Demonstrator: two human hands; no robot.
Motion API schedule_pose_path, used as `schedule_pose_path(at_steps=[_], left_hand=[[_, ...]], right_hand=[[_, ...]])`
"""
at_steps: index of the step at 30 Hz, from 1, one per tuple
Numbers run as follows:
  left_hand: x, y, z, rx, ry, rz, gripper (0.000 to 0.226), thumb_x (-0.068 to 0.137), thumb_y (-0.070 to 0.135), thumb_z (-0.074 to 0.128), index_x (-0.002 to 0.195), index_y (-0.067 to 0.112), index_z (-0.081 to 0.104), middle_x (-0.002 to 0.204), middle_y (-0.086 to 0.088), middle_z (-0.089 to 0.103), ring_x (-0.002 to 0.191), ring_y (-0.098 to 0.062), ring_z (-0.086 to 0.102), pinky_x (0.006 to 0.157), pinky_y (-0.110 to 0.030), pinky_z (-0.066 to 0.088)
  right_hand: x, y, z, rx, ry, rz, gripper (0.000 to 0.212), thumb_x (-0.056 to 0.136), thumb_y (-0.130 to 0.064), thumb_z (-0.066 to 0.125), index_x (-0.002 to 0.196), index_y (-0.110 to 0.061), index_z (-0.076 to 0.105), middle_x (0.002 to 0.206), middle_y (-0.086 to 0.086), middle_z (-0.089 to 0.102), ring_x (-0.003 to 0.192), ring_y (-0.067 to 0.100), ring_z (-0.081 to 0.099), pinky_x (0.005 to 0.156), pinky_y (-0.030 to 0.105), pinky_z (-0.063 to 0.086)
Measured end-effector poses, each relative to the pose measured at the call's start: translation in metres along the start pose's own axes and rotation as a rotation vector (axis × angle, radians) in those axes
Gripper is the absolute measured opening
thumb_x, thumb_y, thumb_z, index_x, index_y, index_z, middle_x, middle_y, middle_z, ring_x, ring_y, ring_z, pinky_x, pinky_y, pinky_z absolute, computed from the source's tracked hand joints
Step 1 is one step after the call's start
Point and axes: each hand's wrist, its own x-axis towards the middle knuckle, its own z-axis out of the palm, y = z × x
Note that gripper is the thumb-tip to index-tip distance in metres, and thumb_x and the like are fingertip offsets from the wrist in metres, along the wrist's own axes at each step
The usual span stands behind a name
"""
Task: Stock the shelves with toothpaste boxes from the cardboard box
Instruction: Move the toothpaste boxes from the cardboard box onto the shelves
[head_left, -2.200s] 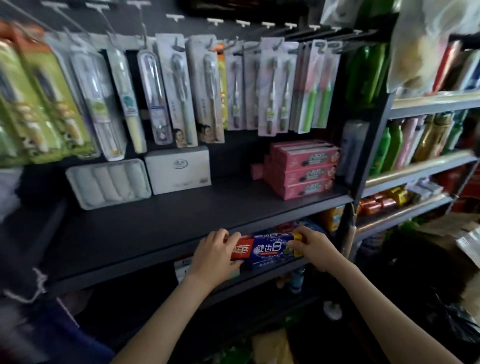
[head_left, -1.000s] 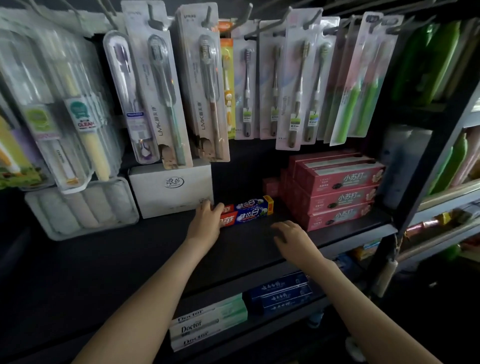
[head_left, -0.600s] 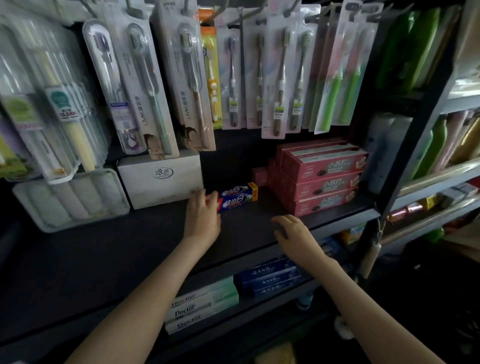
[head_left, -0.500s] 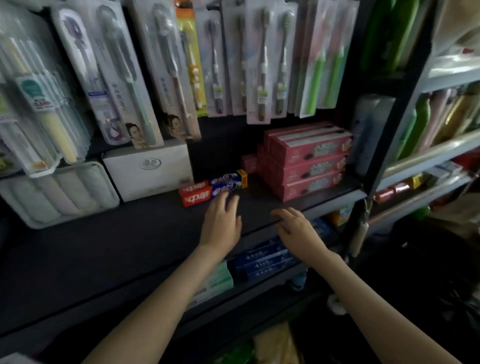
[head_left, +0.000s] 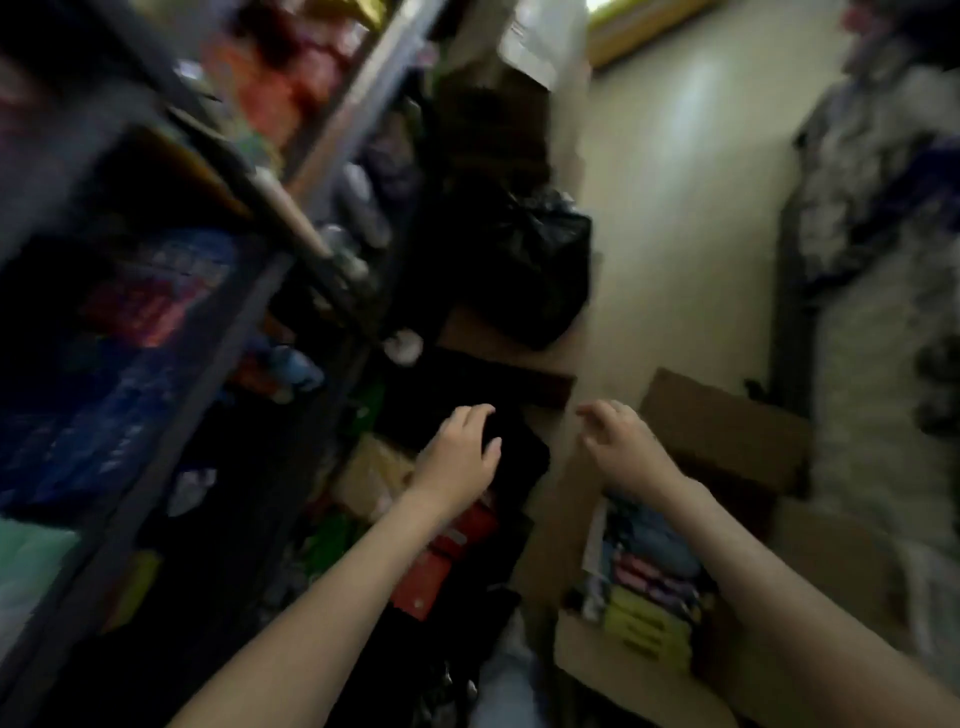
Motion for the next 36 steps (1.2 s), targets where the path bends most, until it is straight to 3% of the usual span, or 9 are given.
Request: schedule_pose_path(at_steps=[4, 7, 10, 12, 17, 21, 24, 30, 36], left_hand=[[0.052, 0.037, 0.153, 0.028, -0.196, 0.078, 0.045, 0.098, 0.031, 0.047, 0.14, 0.018, 0.04, 0.139, 0.002, 0.042, 0.126, -0.016, 0.044, 0.093, -0.027, 0.043], [0.079, 0.052, 0.27, 0.033, -0.36, 0.105, 0.049, 0.098, 0.033, 0.047, 0.144, 0.019, 0.034, 0.143, 0.002, 0.038, 0.128, -0.016, 0.042, 0.095, -0.029, 0.043], [0.094, 0.051, 0.378, 0.104, -0.513, 0.152, 0.054, 0.098, 0.032, 0.049, 0.146, 0.02, 0.03, 0.146, -0.002, 0.034, 0.129, -0.02, 0.04, 0.095, -0.031, 0.044], [0.097, 0.043, 0.435, 0.182, -0.587, 0.165, 0.058, 0.097, 0.032, 0.05, 0.148, 0.021, 0.025, 0.15, -0.006, 0.029, 0.133, -0.025, 0.036, 0.101, -0.036, 0.041], [0.097, 0.013, 0.53, 0.397, -0.701, 0.251, 0.071, 0.096, 0.036, 0.05, 0.153, 0.024, 0.01, 0.157, -0.011, 0.015, 0.142, -0.029, 0.02, 0.116, -0.041, 0.019], [0.099, -0.01, 0.571, 0.49, -0.82, 0.272, 0.077, 0.096, 0.039, 0.046, 0.152, 0.028, -0.007, 0.16, -0.013, -0.006, 0.147, -0.03, -0.004, 0.117, -0.046, -0.005], [0.1, -0.014, 0.585, 0.475, -0.801, 0.242, 0.078, 0.096, 0.039, 0.045, 0.152, 0.03, -0.009, 0.16, -0.012, -0.009, 0.147, -0.029, -0.007, 0.116, -0.047, -0.008], [0.096, 0.003, 0.565, 0.498, -0.726, 0.276, 0.079, 0.097, 0.032, 0.047, 0.152, 0.025, -0.009, 0.159, -0.014, -0.007, 0.147, -0.03, -0.006, 0.116, -0.047, -0.007], [0.077, 0.036, 0.467, 0.526, -0.6, 0.348, 0.082, 0.094, 0.026, 0.053, 0.152, 0.019, -0.005, 0.159, -0.015, -0.005, 0.147, -0.03, -0.003, 0.117, -0.047, -0.003]], right_hand=[[-0.037, 0.189, 0.041, 0.104, -0.021, 0.456, 0.046, 0.095, -0.021, 0.055, 0.138, -0.013, 0.042, 0.136, 0.004, 0.047, 0.125, 0.019, 0.045, 0.099, 0.027, 0.038], [-0.061, 0.295, 0.095, 0.157, -0.077, 0.663, 0.046, 0.096, -0.018, 0.053, 0.14, -0.011, 0.039, 0.137, 0.005, 0.045, 0.114, 0.019, 0.05, 0.088, 0.026, 0.043], [-0.06, 0.376, 0.152, 0.135, -0.124, 0.722, 0.047, 0.095, -0.015, 0.051, 0.14, -0.01, 0.039, 0.138, 0.009, 0.045, 0.124, 0.024, 0.046, 0.099, 0.033, 0.042], [-0.048, 0.417, 0.188, 0.095, -0.161, 0.709, 0.04, 0.094, -0.013, 0.051, 0.133, -0.012, 0.045, 0.129, 0.009, 0.051, 0.119, 0.026, 0.05, 0.098, 0.038, 0.043], [-0.007, 0.488, 0.255, -0.066, -0.268, 0.594, 0.041, 0.091, -0.021, 0.056, 0.13, -0.015, 0.044, 0.13, 0.009, 0.051, 0.118, 0.026, 0.049, 0.1, 0.037, 0.04], [0.011, 0.518, 0.291, -0.156, -0.378, 0.546, 0.078, 0.084, -0.048, 0.064, 0.145, -0.017, 0.027, 0.144, 0.007, 0.037, 0.133, 0.025, 0.034, 0.108, 0.036, 0.027], [0.014, 0.525, 0.3, -0.224, -0.366, 0.531, 0.094, 0.08, -0.049, 0.067, 0.15, -0.02, 0.013, 0.148, 0.007, 0.027, 0.138, 0.026, 0.022, 0.111, 0.04, 0.019], [0.021, 0.498, 0.276, -0.417, -0.427, 0.485, 0.082, 0.078, -0.052, 0.065, 0.142, -0.015, 0.031, 0.138, 0.007, 0.036, 0.131, 0.024, 0.028, 0.107, 0.038, 0.021], [-0.025, 0.401, 0.215, -0.297, -0.224, 0.484, 0.065, 0.082, -0.034, 0.066, 0.135, -0.013, 0.033, 0.132, 0.006, 0.045, 0.122, 0.024, 0.042, 0.101, 0.04, 0.035]])
